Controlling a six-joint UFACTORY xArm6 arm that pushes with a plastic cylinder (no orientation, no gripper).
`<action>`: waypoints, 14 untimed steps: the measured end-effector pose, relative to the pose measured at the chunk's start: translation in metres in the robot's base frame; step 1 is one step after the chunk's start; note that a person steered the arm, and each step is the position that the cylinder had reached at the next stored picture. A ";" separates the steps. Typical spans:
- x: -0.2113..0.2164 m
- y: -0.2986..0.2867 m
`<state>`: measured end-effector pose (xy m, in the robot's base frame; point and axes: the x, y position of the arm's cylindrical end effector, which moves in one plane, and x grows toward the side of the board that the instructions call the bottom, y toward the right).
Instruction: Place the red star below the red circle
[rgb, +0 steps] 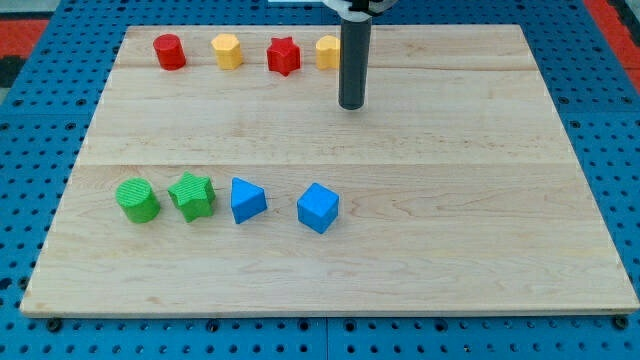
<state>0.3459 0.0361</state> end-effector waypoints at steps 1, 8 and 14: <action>0.000 0.002; -0.005 -0.148; -0.042 -0.073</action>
<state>0.3039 -0.0373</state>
